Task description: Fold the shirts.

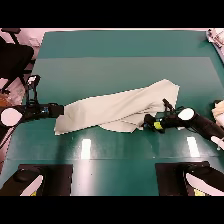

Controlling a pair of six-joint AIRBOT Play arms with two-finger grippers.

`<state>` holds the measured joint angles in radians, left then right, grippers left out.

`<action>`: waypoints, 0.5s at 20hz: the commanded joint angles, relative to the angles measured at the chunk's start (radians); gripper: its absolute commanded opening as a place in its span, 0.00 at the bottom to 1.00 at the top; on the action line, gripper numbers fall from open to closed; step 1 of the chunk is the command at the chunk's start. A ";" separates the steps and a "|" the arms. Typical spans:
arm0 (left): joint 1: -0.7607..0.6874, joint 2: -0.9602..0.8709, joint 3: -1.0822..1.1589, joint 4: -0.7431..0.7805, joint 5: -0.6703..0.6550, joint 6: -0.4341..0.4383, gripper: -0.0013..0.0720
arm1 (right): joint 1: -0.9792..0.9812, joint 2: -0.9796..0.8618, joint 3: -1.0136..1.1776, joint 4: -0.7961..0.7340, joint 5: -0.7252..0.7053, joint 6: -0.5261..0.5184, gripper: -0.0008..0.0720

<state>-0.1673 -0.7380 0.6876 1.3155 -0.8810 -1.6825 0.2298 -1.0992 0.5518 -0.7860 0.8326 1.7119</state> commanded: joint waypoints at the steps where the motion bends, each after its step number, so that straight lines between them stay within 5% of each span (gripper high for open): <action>1: 0.001 0.001 0.027 -0.023 -0.034 0.000 0.05 | 0.061 -0.002 0.131 -0.008 -0.005 0.016 0.03; 10: 0.001 0.002 0.511 0.010 -0.116 0.015 0.05 | -0.048 0.343 0.494 -0.130 -0.054 0.034 0.03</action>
<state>-0.1673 -0.7372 1.0393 1.3041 -0.9604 -1.6707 0.2317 -0.8623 0.9295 -0.8719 0.7914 1.7447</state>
